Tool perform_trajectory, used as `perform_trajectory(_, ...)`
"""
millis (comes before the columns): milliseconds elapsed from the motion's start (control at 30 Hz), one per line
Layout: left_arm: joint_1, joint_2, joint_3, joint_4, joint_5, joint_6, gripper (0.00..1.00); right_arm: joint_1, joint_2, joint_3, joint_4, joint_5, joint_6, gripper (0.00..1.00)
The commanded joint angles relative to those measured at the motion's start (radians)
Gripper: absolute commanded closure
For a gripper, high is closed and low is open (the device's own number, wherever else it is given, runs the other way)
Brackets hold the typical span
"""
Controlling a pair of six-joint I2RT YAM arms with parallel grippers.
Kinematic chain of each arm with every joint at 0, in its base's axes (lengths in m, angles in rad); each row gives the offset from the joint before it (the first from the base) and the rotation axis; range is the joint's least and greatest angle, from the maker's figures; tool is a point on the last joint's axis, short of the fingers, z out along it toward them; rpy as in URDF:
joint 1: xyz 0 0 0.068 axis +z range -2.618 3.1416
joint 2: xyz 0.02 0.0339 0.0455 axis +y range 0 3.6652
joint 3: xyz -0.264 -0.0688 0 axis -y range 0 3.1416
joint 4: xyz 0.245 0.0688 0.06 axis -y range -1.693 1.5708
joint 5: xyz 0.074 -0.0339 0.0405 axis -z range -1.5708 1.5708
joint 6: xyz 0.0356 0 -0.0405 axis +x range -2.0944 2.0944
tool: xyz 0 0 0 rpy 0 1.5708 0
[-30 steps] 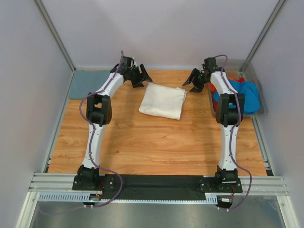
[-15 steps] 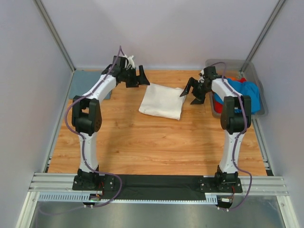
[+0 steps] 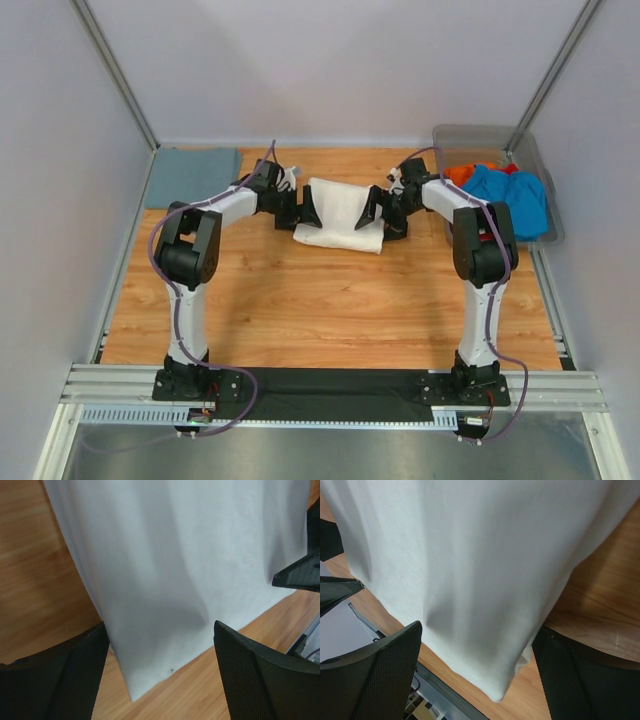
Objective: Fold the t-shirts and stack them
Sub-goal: Fold the tshirt
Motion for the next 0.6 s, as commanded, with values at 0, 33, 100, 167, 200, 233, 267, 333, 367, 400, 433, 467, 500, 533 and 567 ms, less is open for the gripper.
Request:
perform_trajectory(0,-0.010,-0.103,-0.112,0.092,0.040,-0.039,0.12,0.006,-0.057,-0.068,0.033,-0.010,-0.036,0.11)
perform_trajectory(33,-0.016,-0.121,-0.165,0.101,0.043,-0.051,0.12,0.009,-0.071,-0.083,0.030,-0.020,-0.040,0.11)
perform_trajectory(100,-0.030,-0.179,-0.219,0.132,0.083,-0.103,0.14,0.012,-0.111,-0.157,0.023,-0.039,-0.042,0.11)
perform_trajectory(167,-0.070,-0.256,-0.301,0.141,0.092,-0.135,0.14,0.012,-0.195,-0.223,0.014,-0.053,-0.030,0.11)
perform_trajectory(200,-0.084,-0.287,-0.327,0.140,0.085,-0.164,0.14,0.012,-0.219,-0.275,0.008,-0.057,-0.027,0.11)
perform_trajectory(233,-0.102,-0.319,-0.382,0.135,0.066,-0.181,0.14,0.012,-0.273,-0.304,0.000,-0.069,-0.024,0.11)
perform_trajectory(267,-0.105,-0.380,-0.408,0.129,0.045,-0.200,0.13,0.014,-0.296,-0.326,-0.022,-0.061,-0.024,0.10)
perform_trajectory(333,-0.105,-0.432,-0.443,0.103,0.010,-0.200,0.10,0.006,-0.327,-0.337,-0.056,0.023,-0.034,0.09)
perform_trajectory(367,-0.104,-0.460,-0.431,0.030,-0.057,-0.177,0.08,-0.007,-0.333,-0.326,-0.076,0.062,-0.043,0.07)
perform_trajectory(400,-0.102,-0.468,-0.390,0.001,-0.095,-0.119,0.07,-0.018,-0.329,-0.305,-0.078,0.126,-0.044,0.07)
perform_trajectory(433,-0.098,-0.468,-0.362,-0.027,-0.130,-0.094,0.07,-0.024,-0.319,-0.244,-0.084,0.159,-0.047,0.07)
perform_trajectory(467,-0.083,-0.447,-0.333,-0.058,-0.174,-0.071,0.06,-0.034,-0.291,-0.197,-0.093,0.186,-0.050,0.07)
perform_trajectory(500,-0.067,-0.425,-0.274,-0.061,-0.172,-0.050,0.06,-0.035,-0.274,-0.158,-0.090,0.211,-0.065,0.07)
perform_trajectory(533,-0.053,-0.396,-0.234,-0.072,-0.166,-0.021,0.07,-0.037,-0.254,-0.066,-0.092,0.249,-0.071,0.07)
perform_trajectory(567,-0.024,-0.332,-0.194,-0.084,-0.167,-0.007,0.08,-0.037,-0.191,-0.016,-0.110,0.262,-0.080,0.07)
